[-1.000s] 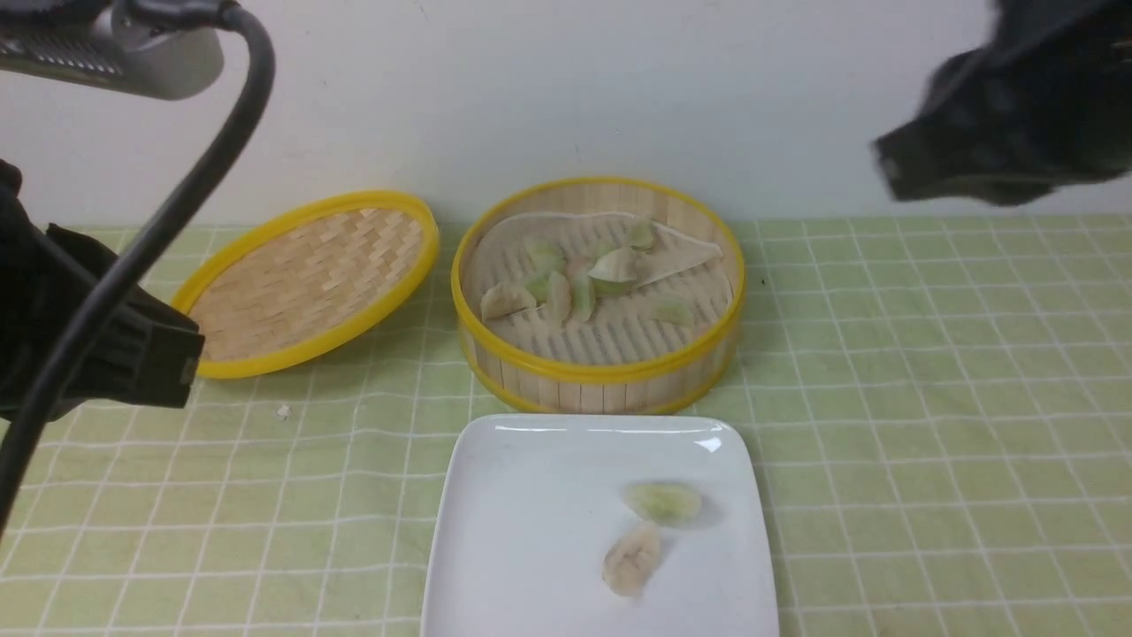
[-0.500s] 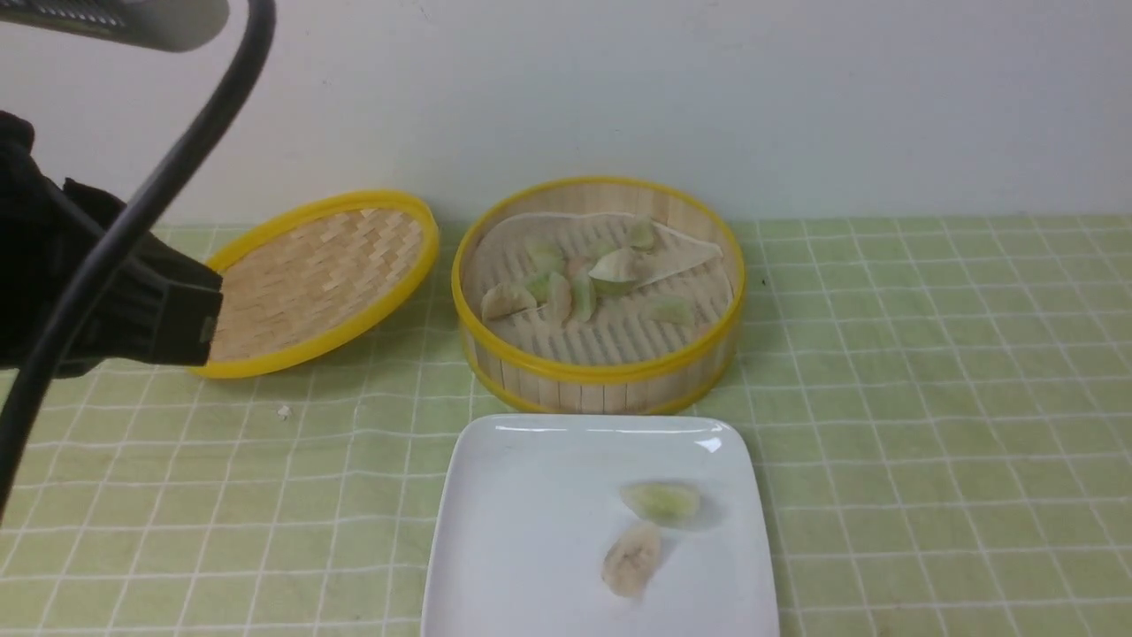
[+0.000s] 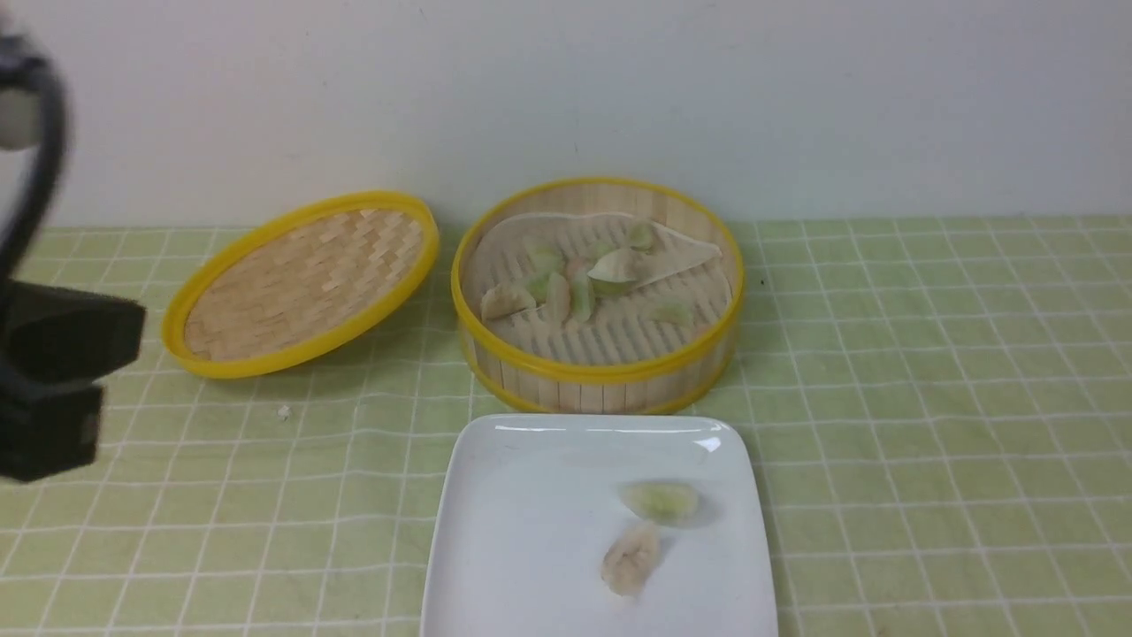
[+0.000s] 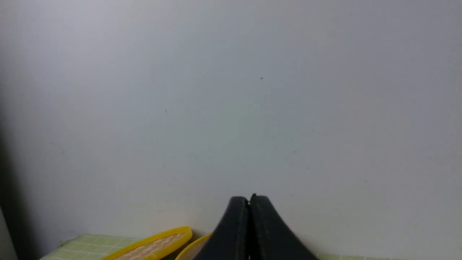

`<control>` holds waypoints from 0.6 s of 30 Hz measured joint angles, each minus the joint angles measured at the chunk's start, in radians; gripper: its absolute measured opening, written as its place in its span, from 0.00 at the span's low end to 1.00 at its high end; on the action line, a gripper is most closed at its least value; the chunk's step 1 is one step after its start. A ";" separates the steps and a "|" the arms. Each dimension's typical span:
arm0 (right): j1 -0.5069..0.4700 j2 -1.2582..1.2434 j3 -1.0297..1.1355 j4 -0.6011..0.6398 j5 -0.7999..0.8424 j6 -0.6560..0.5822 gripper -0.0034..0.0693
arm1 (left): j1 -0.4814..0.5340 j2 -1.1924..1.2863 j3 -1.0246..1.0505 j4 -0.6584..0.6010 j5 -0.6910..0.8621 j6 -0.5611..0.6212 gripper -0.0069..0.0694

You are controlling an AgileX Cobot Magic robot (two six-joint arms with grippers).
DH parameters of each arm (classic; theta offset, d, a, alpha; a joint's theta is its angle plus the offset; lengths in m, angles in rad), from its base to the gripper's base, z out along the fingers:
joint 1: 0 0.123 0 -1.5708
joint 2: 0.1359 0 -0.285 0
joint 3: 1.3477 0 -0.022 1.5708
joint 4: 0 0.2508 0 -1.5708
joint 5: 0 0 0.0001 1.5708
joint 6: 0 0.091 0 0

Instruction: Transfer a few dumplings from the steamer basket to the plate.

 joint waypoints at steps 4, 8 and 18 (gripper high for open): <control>0.000 0.000 0.000 -0.003 -0.001 0.001 0.03 | 0.000 -0.184 0.152 0.037 -0.169 -0.048 0.08; 0.000 0.000 0.000 -0.003 -0.001 0.001 0.03 | 0.000 -0.326 0.274 0.050 -0.296 -0.059 0.08; 0.000 0.000 0.000 -0.004 -0.001 0.001 0.03 | 0.000 -0.459 0.366 0.057 -0.317 -0.058 0.08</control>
